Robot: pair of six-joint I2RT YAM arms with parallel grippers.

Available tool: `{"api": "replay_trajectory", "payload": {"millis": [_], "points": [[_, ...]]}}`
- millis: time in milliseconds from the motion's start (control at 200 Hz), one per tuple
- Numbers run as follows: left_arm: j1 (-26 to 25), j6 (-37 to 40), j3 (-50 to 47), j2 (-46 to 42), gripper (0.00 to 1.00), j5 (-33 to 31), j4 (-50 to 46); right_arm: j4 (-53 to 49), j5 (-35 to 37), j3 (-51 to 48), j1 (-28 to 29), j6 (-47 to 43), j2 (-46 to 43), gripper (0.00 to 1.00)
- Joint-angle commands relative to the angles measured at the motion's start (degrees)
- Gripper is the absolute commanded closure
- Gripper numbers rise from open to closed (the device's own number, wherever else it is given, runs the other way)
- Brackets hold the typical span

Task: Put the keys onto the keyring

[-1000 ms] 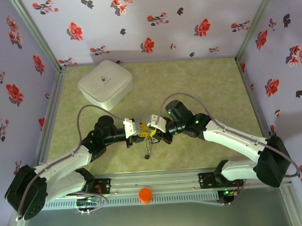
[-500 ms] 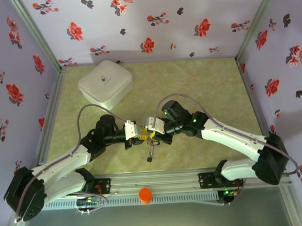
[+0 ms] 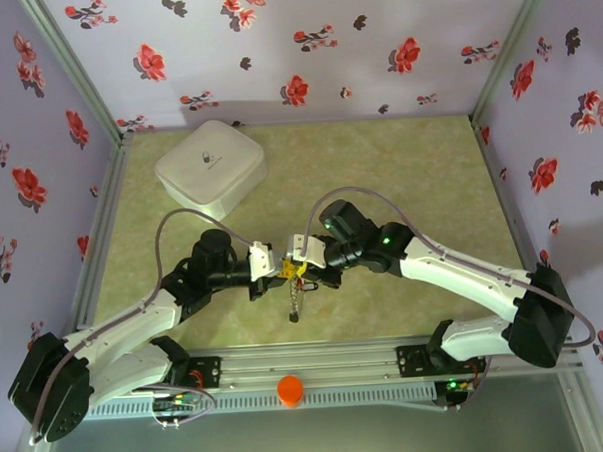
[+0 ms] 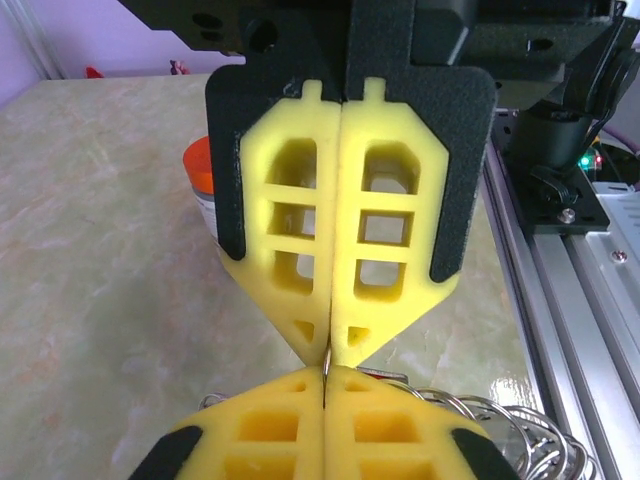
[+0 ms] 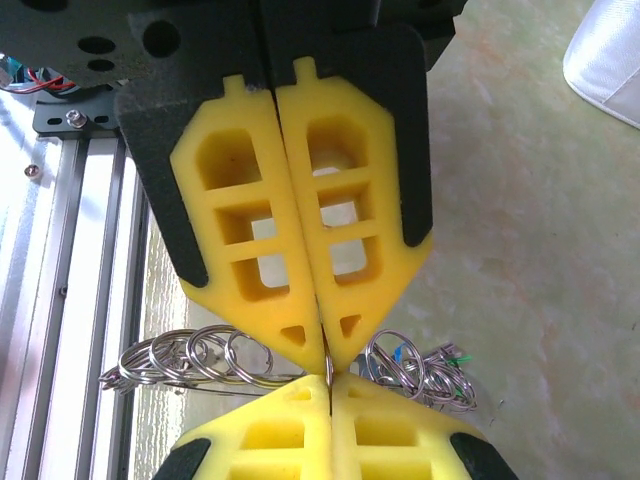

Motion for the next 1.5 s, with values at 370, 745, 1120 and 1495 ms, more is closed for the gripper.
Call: {"api": "replay_trajectory", "payload": {"millis": [370, 745, 1120, 1495], "points": [[-0.3, -8.0, -5.7, 0.5, 1.00, 1.3, 19.5, 18.7, -6.7, -12.5, -4.9, 12.1, -9.9, 0.74], [-0.3, -14.3, -9.5, 3.3, 1.00, 0.6, 33.5, 23.9, -7.4, -16.1, -4.9, 15.7, -8.5, 0.78], [-0.3, -13.2, -9.5, 3.4, 1.00, 0.1, 32.5, 22.6, -8.3, -14.1, -4.9, 14.2, -7.7, 0.98], [-0.3, -0.7, -0.6, 1.2, 0.74, -0.9, 2.3, 4.7, -4.5, -5.3, -3.8, 3.2, -5.7, 1.00]]}}
